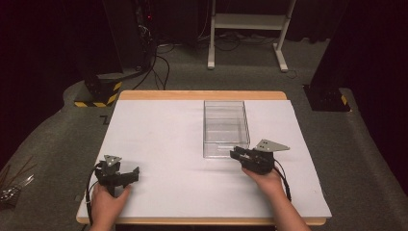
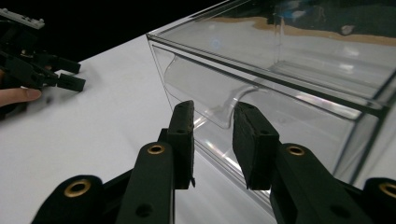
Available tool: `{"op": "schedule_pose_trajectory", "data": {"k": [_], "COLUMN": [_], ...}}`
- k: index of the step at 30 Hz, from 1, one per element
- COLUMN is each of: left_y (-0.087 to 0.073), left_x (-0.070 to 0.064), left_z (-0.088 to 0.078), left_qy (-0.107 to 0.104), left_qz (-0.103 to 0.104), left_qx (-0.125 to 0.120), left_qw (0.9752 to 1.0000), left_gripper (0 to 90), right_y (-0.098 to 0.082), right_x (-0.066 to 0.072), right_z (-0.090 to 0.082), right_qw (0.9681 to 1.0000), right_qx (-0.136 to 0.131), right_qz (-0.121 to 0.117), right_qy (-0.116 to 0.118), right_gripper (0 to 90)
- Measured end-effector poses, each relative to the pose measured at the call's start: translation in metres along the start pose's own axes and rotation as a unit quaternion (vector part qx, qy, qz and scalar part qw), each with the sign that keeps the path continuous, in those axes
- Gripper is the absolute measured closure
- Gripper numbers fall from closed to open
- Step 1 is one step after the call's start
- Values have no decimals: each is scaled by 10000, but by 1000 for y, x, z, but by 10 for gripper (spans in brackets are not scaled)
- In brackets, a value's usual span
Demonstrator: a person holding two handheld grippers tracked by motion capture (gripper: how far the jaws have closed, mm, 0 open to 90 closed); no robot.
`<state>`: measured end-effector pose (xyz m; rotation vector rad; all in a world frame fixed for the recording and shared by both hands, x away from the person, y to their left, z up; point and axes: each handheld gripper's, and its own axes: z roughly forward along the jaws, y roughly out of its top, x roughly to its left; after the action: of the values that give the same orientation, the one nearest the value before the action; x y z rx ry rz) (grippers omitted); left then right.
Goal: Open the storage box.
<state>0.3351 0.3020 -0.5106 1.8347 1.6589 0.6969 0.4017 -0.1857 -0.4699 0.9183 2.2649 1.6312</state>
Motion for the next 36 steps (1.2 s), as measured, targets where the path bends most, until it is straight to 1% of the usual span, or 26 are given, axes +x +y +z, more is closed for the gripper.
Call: {"op": "schedule_pose_trajectory", "data": {"k": [2,3,4,8,9,14,21,36], "left_y": [0,0,0,0,0,0,0,0], "left_x": [0,0,0,0,0,0,0,0], "left_z": [0,0,0,0,0,0,0,0], "left_qy": [0,1,1,2,2,2,3,1], "left_qz": [-2,0,0,0,-1,1,2,-1], "left_qx": [-3,-2,-3,-4,-4,-4,-4,-2], "left_qw": [10000,10000,10000,10000,10000,10000,10000,10000], "left_gripper": [4,4,4,4,4,4,4,4], "right_y": [0,0,0,-2,-2,-2,-3,-10], "right_x": [-1,-2,-2,-7,-8,-8,-4,7], "right_z": [3,4,5,3,3,2,-1,-12], "right_qw": [10000,9999,9999,9995,9994,9994,9995,9992], "right_qx": [-7,-12,-23,-82,-88,-78,-54,-40], "right_qz": [2,14,27,106,120,80,35,-24], "right_qy": [67,102,113,302,319,328,318,401], "right_gripper": [713,746,754,785,788,792,796,809]}}
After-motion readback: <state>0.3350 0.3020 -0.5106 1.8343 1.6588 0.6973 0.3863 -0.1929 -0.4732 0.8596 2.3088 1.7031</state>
